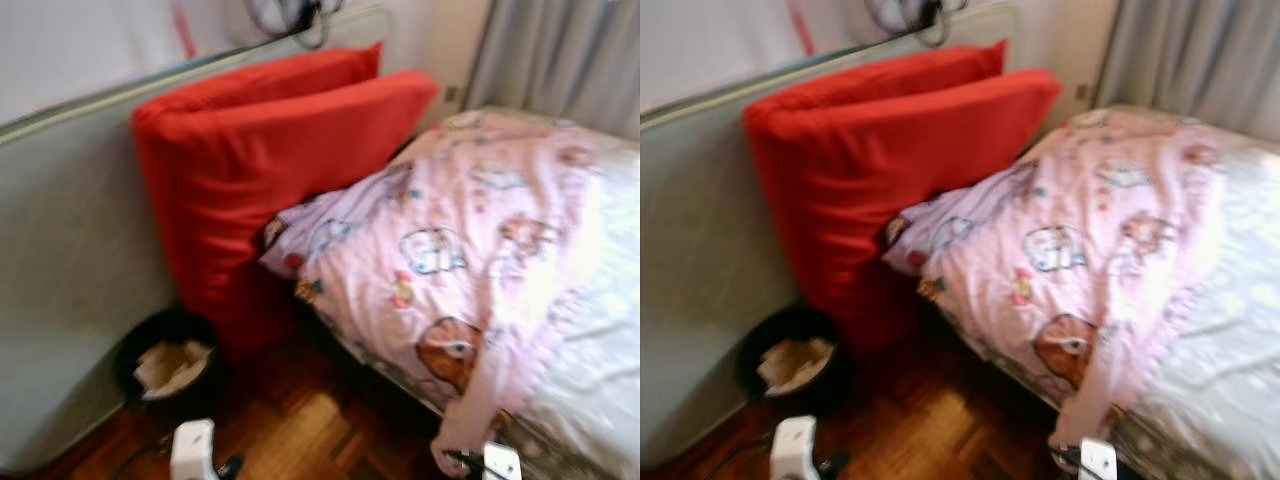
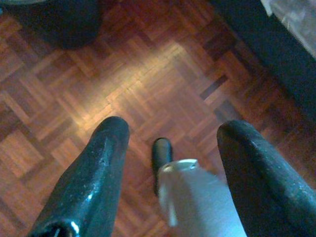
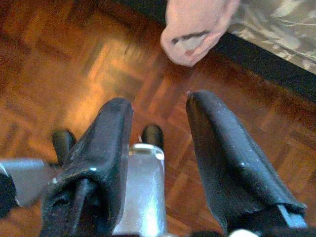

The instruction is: Clean up the room

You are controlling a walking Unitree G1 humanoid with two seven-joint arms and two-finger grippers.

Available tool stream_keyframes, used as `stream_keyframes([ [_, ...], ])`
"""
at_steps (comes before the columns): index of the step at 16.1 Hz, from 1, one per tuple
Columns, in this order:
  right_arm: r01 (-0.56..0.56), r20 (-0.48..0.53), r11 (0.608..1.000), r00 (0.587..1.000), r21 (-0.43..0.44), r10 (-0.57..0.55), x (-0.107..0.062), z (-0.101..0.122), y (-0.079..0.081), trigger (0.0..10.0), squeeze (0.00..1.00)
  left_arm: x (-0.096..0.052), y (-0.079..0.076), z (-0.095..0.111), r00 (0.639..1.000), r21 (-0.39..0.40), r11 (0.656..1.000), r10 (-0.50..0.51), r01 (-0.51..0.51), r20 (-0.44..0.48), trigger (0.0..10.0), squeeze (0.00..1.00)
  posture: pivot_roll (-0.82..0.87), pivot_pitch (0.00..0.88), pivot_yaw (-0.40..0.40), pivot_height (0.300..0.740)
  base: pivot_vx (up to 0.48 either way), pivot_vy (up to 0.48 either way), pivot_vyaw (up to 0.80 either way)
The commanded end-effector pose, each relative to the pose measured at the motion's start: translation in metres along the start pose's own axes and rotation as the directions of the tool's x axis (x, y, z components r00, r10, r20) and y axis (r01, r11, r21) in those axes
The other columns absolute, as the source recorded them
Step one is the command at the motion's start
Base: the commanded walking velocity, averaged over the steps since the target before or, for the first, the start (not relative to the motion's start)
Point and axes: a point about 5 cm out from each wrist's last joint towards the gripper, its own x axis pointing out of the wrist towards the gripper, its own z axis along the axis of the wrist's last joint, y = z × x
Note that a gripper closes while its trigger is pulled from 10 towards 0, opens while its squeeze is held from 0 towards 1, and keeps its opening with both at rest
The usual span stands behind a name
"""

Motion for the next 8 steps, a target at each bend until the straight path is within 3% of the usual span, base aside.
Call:
stream_keyframes([
  [1,-0.017,-0.014,1.000,1.000,-0.018,0.016,0.0004,-0.0014,0.0044,10.0,0.00,0.0000,-0.0014,-0.0046,0.999,0.011,1.000,0.014,-0.013,-0.035,10.0,0.00,0.05,0.000,0.036,0.740,0.000,0.000,0.80],
  [8,-0.008,-0.024,0.998,1.000,-0.055,0.006,0.0004,0.0023,-0.0052,10.0,0.00,0.0016,-0.0055,-0.0043,0.998,0.006,1.000,0.024,-0.024,-0.054,10.0,0.00,0.06,0.000,0.019,0.740,0.000,0.000,0.80],
])
